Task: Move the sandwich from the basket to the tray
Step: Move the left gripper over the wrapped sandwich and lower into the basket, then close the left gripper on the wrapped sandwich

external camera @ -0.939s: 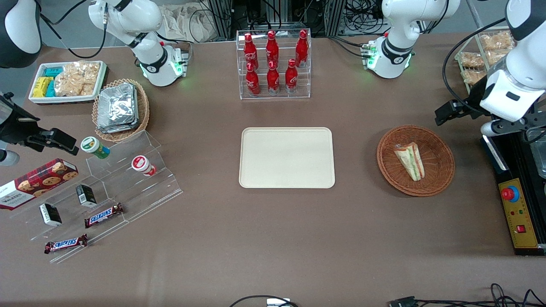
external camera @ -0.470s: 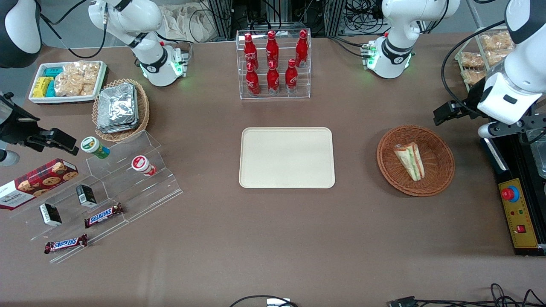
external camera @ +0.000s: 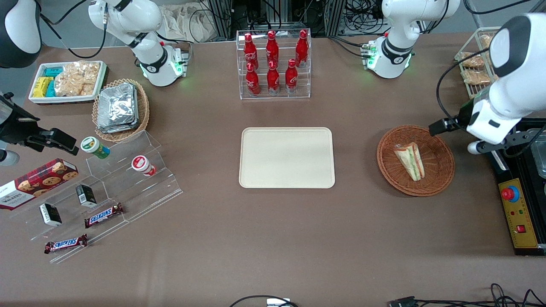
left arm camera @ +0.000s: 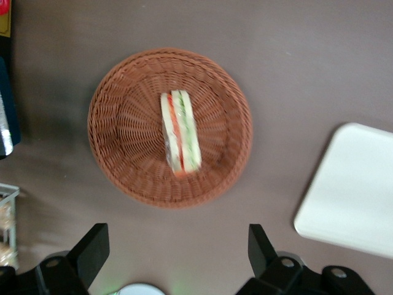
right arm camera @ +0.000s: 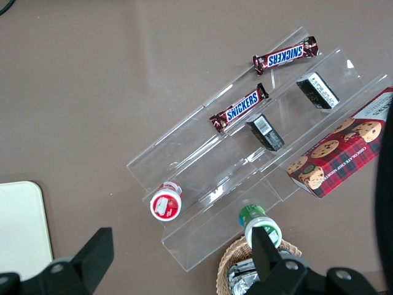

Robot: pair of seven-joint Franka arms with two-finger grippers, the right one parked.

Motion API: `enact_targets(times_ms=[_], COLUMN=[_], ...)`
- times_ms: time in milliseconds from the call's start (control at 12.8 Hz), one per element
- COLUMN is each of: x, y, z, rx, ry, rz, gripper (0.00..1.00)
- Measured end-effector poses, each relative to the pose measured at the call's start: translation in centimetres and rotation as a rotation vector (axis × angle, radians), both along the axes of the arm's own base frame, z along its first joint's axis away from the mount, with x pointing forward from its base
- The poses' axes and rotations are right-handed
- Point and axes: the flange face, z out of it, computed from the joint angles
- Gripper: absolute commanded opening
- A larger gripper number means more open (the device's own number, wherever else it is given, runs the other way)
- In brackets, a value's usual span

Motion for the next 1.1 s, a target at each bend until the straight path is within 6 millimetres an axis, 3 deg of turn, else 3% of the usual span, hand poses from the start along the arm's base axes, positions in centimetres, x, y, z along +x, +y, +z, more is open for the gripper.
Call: enact_targets(times_ms=[157,313,704,861,1096], x=[-0.9,-2.2,-3.2,-3.5,-3.4], y=[1.6,1.5,1.2,1.2,1.2], z=[-5.4,-10.2,-19.7,-22.3,-23.5], rx=[0.002,0.010,0.023,0.027,0.029], ry=[-0.019,-0.040,-0.070,-0.064,-0.062], rz=[0.041,0.089,0.131,0.132,0.131], gripper=[1.00,1.00,1.00,1.00,1.00])
